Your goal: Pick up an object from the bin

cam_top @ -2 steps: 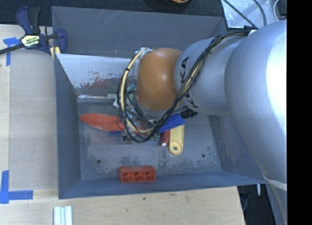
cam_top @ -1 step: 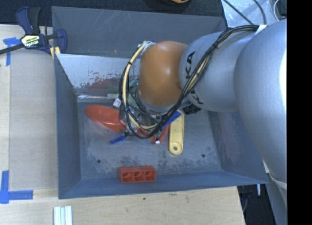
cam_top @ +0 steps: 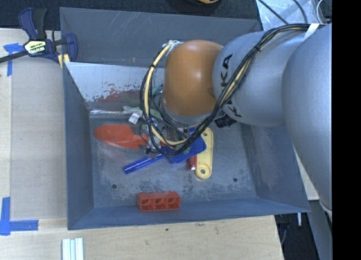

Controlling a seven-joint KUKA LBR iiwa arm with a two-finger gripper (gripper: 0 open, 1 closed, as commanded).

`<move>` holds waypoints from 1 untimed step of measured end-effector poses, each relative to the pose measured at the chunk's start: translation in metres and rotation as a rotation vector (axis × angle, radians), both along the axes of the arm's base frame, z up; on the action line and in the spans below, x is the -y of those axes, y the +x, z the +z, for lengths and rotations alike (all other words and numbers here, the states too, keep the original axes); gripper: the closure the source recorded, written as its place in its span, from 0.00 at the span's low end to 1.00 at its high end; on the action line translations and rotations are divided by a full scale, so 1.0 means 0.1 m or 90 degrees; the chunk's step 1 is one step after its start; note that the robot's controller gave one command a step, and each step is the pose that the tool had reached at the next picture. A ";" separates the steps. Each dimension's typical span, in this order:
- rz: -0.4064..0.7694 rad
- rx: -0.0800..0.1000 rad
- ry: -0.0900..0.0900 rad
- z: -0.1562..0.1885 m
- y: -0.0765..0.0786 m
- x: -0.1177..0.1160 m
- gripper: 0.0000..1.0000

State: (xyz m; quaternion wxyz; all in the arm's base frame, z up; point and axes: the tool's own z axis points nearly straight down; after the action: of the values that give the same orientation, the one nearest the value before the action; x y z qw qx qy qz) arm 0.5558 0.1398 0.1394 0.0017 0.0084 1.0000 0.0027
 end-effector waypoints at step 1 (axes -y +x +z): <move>0.000 0.003 0.001 0.18 0.01 0.00 1.00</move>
Offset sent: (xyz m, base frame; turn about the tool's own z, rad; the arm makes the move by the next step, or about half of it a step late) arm 0.0000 -0.0001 0.0414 0.0000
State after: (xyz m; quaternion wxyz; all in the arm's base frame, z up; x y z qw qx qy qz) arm 0.5566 0.1399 0.1579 0.0037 0.0085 1.0000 0.0032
